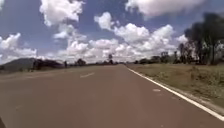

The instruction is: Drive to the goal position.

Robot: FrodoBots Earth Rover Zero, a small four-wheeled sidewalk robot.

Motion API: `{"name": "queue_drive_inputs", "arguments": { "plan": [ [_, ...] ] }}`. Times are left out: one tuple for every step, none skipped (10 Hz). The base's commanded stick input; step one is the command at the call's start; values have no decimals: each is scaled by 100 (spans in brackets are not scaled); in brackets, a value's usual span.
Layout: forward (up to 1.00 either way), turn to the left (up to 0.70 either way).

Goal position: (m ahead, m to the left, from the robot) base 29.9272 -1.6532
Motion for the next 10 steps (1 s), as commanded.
{"name": "queue_drive_inputs", "arguments": {
  "plan": [
    [100, 0],
    [100, 0],
    [100, 0],
    [100, 0],
    [100, 0],
    [100, 0],
    [100, 0],
    [100, 0],
    [100, -6],
    [100, -19]
  ]
}}
